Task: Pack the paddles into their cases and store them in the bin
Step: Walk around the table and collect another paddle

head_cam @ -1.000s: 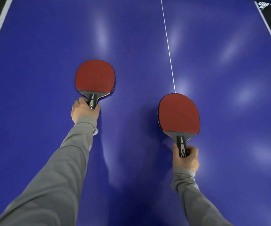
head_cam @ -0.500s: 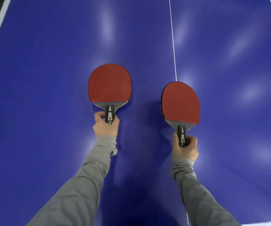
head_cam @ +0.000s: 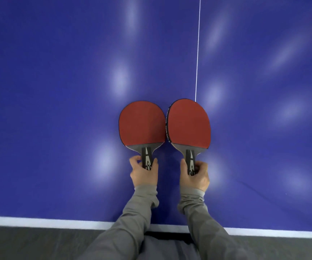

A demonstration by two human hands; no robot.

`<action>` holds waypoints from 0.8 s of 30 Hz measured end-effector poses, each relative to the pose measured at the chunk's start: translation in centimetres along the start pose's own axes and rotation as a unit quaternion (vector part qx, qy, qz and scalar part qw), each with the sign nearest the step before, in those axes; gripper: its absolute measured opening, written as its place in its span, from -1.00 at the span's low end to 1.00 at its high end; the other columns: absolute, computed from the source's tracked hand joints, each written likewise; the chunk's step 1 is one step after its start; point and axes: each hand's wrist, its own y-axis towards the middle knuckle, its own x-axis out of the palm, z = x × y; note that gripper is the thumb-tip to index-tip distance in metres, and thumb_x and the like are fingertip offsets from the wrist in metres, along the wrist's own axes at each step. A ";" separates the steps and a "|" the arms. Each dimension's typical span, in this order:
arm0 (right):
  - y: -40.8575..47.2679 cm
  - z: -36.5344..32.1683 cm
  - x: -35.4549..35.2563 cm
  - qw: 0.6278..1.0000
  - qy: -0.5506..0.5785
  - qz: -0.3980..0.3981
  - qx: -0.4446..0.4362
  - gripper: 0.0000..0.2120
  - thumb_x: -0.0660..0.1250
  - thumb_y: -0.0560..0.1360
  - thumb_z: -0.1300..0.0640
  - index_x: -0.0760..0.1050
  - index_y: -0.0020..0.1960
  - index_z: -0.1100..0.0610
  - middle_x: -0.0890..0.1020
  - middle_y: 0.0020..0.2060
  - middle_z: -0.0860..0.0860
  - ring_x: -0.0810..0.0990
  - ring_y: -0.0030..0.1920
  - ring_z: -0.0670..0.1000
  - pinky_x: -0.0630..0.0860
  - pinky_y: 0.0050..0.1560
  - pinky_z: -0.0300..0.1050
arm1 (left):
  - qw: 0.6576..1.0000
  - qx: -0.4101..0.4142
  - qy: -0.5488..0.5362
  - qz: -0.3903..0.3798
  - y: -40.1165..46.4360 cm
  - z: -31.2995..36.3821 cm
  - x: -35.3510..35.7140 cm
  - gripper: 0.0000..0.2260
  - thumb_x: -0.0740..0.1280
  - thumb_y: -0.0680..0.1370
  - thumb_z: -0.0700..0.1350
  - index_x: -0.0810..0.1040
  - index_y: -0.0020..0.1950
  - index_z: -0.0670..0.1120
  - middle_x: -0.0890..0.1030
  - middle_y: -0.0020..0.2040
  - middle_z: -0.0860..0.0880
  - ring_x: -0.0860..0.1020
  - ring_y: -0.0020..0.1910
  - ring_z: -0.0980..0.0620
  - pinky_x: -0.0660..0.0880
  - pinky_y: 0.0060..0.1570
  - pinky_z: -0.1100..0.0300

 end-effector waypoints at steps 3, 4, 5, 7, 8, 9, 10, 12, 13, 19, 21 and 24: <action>-1.2 -0.1 0.6 1.000 -0.004 -0.019 -0.013 -0.71 0.47 0.35 0.04 0.42 -0.13 0.18 0.50 -0.32 -0.01 0.49 -0.30 0.07 0.38 -0.22 -0.11 | 0.996 -0.027 -0.061 -0.063 0.1 -0.6 -0.6 -0.72 0.43 0.45 -0.02 0.34 -0.01 0.03 0.52 -0.27 0.11 0.60 -0.45 -0.01 0.59 -0.26 0.11; -1.7 -0.4 1.0 0.999 -0.003 -0.027 -0.019 -0.70 0.47 0.35 0.04 0.42 -0.12 0.19 0.52 -0.30 0.02 0.50 -0.28 0.09 0.39 -0.22 -0.10 | 0.989 -0.045 -0.115 -0.077 0.2 -0.9 -0.9 -0.80 0.38 0.48 -0.01 0.39 -0.02 0.01 0.56 -0.25 0.02 0.61 -0.43 0.02 0.60 -0.25 0.11; -2.1 -0.6 1.4 0.999 -0.003 -0.036 -0.026 -0.69 0.46 0.35 0.04 0.43 -0.11 0.20 0.54 -0.27 0.06 0.51 -0.26 0.10 0.38 -0.23 -0.11 | 0.978 -0.069 -0.176 -0.092 0.4 -1.0 -1.3 -0.85 0.33 0.52 0.01 0.43 -0.02 -0.01 0.58 -0.21 -0.06 0.62 -0.38 0.00 0.60 -0.23 0.09; -3.0 -1.2 2.5 0.998 -0.008 -0.053 -0.042 -0.67 0.46 0.34 0.02 0.44 -0.09 0.22 0.57 -0.22 0.10 0.53 -0.23 0.11 0.36 -0.24 -0.15 | 0.952 -0.118 -0.249 -0.130 0.8 -0.9 -2.1 -0.78 0.21 0.57 0.09 0.49 -0.02 -0.05 0.62 -0.14 -0.13 0.64 -0.27 -0.05 0.59 -0.24 0.10; -3.5 -1.5 3.1 0.997 -0.011 -0.062 -0.051 -0.66 0.45 0.35 0.01 0.44 -0.08 0.22 0.57 -0.21 0.10 0.53 -0.21 0.11 0.36 -0.24 -0.15 | 0.943 -0.139 -0.261 -0.149 1.1 -0.8 -2.4 -0.71 0.16 0.58 0.14 0.52 -0.01 -0.05 0.65 -0.15 -0.10 0.64 -0.24 -0.03 0.58 -0.29 0.14; -3.9 -1.8 3.7 0.995 -0.013 -0.071 -0.062 -0.66 0.45 0.35 0.01 0.45 -0.07 0.23 0.57 -0.20 0.10 0.53 -0.19 0.11 0.38 -0.23 -0.13 | 0.936 -0.156 -0.269 -0.164 1.3 -0.6 -2.7 -0.65 0.12 0.57 0.19 0.54 -0.02 -0.04 0.67 -0.21 -0.06 0.64 -0.25 0.01 0.56 -0.34 0.18; -4.4 -2.1 4.3 0.994 -0.012 -0.078 -0.071 -0.66 0.45 0.35 0.02 0.45 -0.07 0.24 0.57 -0.20 0.10 0.53 -0.17 0.11 0.42 -0.21 -0.10 | 0.931 -0.168 -0.273 -0.175 1.5 -0.6 -3.0 -0.60 0.08 0.56 0.23 0.55 -0.03 -0.02 0.68 -0.27 -0.03 0.63 -0.28 0.04 0.55 -0.39 0.21; -5.1 -2.6 5.3 0.993 -0.012 -0.083 -0.083 -0.66 0.45 0.35 0.03 0.45 -0.07 0.24 0.56 -0.20 0.10 0.53 -0.14 0.13 0.49 -0.16 0.00 | 0.924 -0.179 -0.280 -0.186 1.7 -0.5 -3.4 -0.55 0.04 0.55 0.27 0.56 -0.04 -0.02 0.65 -0.29 -0.05 0.59 -0.33 0.02 0.55 -0.42 0.22; -5.3 -2.8 5.7 0.993 -0.013 -0.081 -0.088 -0.67 0.46 0.34 0.04 0.45 -0.08 0.25 0.57 -0.20 0.10 0.53 -0.13 0.13 0.50 -0.14 0.04 | 0.923 -0.182 -0.281 -0.187 1.8 -0.6 -3.4 -0.53 0.03 0.55 0.28 0.56 -0.03 -0.03 0.63 -0.27 -0.07 0.58 -0.31 0.00 0.56 -0.40 0.21; -5.2 -2.8 6.9 0.989 -0.053 -0.065 -0.118 -0.67 0.49 0.30 0.10 0.46 -0.12 0.28 0.57 -0.22 0.13 0.52 -0.13 0.18 0.41 -0.12 0.03 | 0.924 -0.192 -0.269 -0.195 2.1 -0.7 -3.4 -0.51 0.01 0.55 0.28 0.56 -0.02 -0.04 0.68 -0.30 -0.06 0.60 -0.25 -0.03 0.51 -0.19 0.11; -5.2 -2.6 6.8 0.987 -0.070 -0.076 -0.125 -0.66 0.49 0.30 0.08 0.47 -0.10 0.27 0.58 -0.19 0.13 0.52 -0.11 0.18 0.40 -0.10 0.03 | 0.927 -0.191 -0.258 -0.193 2.2 -0.8 -3.3 -0.53 0.02 0.56 0.27 0.56 -0.02 -0.03 0.67 -0.32 -0.04 0.58 -0.25 -0.03 0.51 -0.20 0.12; -5.2 -2.0 6.6 0.978 -0.097 -0.092 -0.160 -0.63 0.50 0.30 0.05 0.50 -0.06 0.28 0.59 -0.17 0.13 0.54 -0.11 0.18 0.42 -0.11 0.05 | 0.931 -0.188 -0.252 -0.188 2.4 -0.9 -3.1 -0.56 0.02 0.57 0.24 0.55 -0.04 -0.02 0.65 -0.37 -0.02 0.55 -0.30 0.00 0.51 -0.26 0.16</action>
